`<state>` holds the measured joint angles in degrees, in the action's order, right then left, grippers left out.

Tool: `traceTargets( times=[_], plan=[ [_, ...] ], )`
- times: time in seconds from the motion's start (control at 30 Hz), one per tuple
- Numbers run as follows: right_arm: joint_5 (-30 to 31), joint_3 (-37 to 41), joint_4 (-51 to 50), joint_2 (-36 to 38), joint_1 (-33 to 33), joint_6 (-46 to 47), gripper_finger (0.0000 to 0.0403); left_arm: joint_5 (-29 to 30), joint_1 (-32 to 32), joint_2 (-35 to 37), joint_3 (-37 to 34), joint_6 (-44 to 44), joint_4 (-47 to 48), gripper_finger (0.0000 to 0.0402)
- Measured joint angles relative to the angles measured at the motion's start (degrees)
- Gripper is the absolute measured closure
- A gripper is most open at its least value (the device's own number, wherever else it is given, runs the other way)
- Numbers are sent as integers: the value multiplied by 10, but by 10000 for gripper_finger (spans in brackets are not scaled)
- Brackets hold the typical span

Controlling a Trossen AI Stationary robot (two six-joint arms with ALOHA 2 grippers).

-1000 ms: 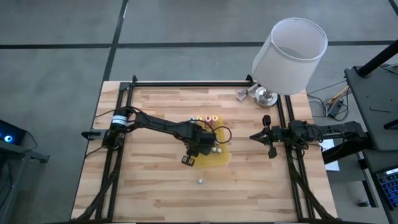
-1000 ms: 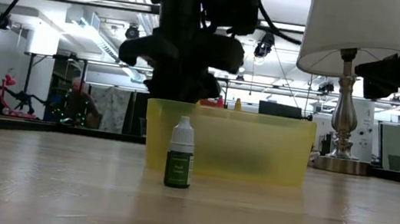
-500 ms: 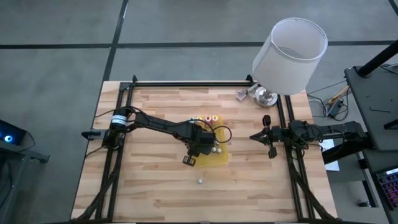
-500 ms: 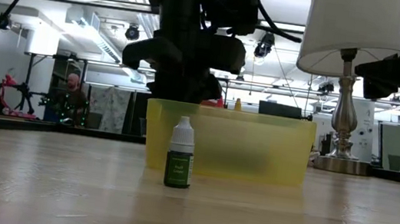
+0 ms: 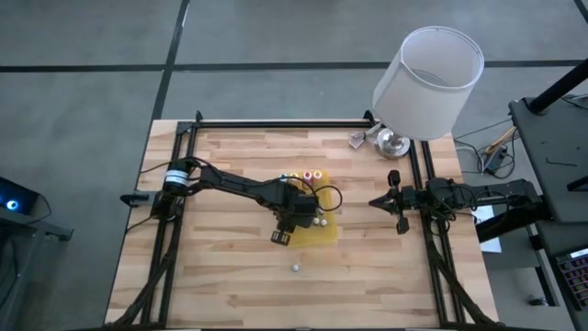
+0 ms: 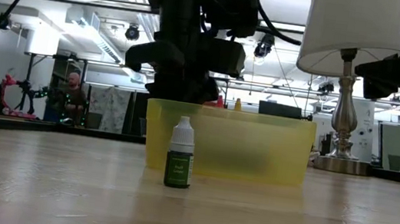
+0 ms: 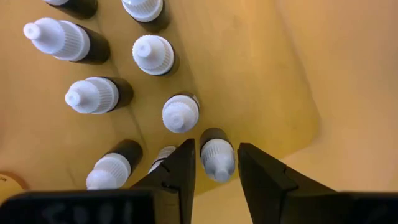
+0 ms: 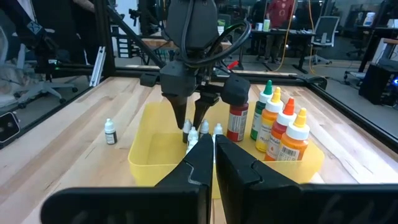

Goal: Pick & Place food coloring
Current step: Put the small green food coloring bottle into the bin

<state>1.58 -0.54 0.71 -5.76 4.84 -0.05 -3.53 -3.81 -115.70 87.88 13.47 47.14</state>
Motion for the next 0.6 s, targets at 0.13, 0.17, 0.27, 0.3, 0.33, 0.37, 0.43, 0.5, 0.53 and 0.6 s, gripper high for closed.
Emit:
traceTargets(
  times=[0.13,0.17,0.27,0.3,0.33,0.37,0.43,0.5,0.53,0.6],
  plan=[
    [0,0,0,0,0,0,394,0,0,0,3,-4,5,304],
    [0,0,0,0,0,0,394,0,0,0,5,-6,8,303],
    [0,0,0,0,0,0,394,0,0,0,16,-7,19,303],
    [0,0,0,0,0,0,394,0,0,0,20,-7,26,303],
    [0,0,0,0,0,0,394,0,0,0,24,-7,33,303],
    [0,0,0,0,0,0,394,0,0,0,29,-7,39,302],
    [0,0,0,0,0,0,394,1,0,1,37,-7,51,302],
    [0,0,0,0,0,0,394,2,0,2,44,-7,63,302],
    [0,0,0,0,0,0,394,2,0,2,48,-7,68,302],
    [0,0,0,0,0,0,394,2,0,3,55,-10,74,302]
  ],
)
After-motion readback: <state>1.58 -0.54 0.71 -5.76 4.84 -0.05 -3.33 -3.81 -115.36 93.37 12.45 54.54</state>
